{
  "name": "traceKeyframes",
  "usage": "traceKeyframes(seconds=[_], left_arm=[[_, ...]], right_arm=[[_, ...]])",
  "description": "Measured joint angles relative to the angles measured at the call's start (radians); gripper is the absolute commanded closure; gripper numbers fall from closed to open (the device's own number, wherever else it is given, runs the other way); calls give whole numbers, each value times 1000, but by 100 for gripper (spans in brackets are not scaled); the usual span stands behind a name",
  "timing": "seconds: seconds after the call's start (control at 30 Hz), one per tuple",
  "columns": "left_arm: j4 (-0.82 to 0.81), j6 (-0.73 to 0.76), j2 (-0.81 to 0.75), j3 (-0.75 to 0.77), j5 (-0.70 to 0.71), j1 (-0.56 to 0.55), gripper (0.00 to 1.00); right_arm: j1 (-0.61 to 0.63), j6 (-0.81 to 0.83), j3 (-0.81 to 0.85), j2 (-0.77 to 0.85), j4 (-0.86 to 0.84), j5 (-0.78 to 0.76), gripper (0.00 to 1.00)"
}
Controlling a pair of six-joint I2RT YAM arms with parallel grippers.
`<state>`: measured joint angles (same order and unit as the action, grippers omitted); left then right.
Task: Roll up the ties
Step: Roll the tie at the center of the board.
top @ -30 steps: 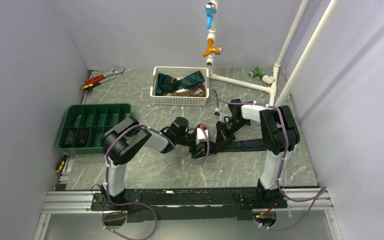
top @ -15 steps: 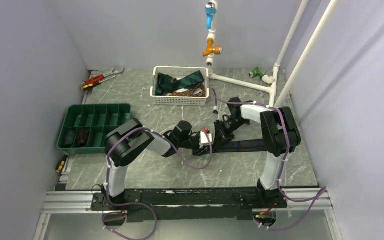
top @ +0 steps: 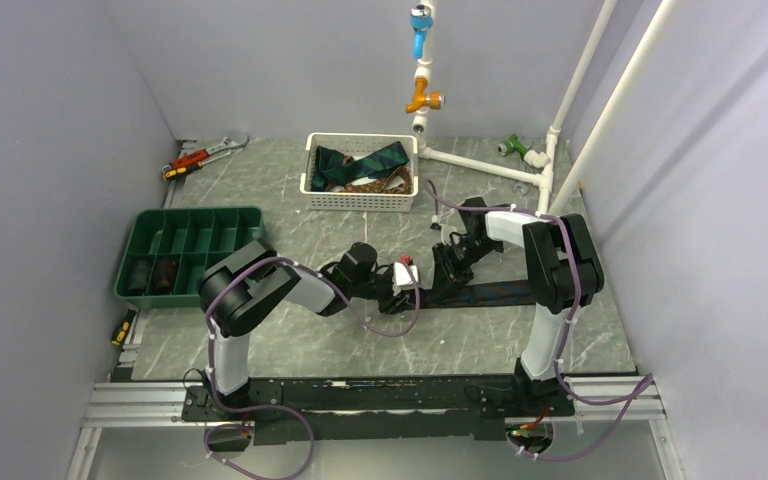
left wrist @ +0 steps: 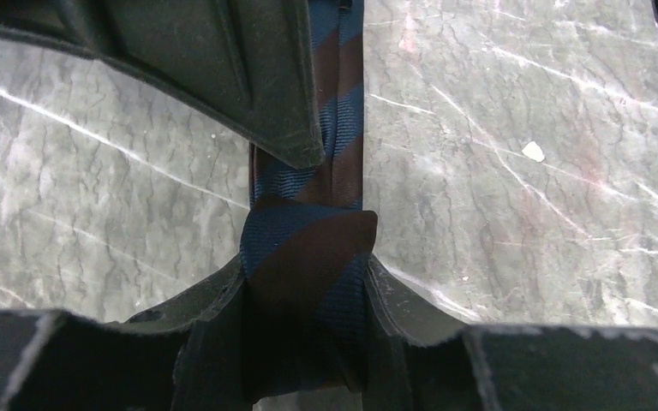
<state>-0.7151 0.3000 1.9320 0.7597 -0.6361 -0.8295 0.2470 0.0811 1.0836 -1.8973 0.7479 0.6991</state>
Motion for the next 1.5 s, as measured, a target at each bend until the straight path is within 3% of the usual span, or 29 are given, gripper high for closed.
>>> traceKeyframes(seconds=[0.27, 0.47, 0.53, 0.8, 1.03, 1.2, 1.5], left_arm=[[66, -80, -61, -17, 87, -11, 58], [94, -31, -44, 4, 118, -24, 56], [105, -22, -40, 15, 119, -24, 55], [115, -11, -37, 25, 121, -26, 54], [122, -10, -37, 28, 126, -27, 52], [130, -9, -37, 32, 126, -27, 52], [130, -9, -37, 32, 126, -28, 52]], right_arm=[[11, -1, 50, -46, 48, -3, 77], [13, 3, 70, -48, 72, 24, 51], [14, -2, 70, -35, 72, 42, 47], [28, -48, 69, 47, 25, 101, 47], [46, -59, 69, -28, -5, 128, 49], [43, -58, 69, -48, -8, 157, 43], [38, -66, -7, 38, -5, 177, 47]])
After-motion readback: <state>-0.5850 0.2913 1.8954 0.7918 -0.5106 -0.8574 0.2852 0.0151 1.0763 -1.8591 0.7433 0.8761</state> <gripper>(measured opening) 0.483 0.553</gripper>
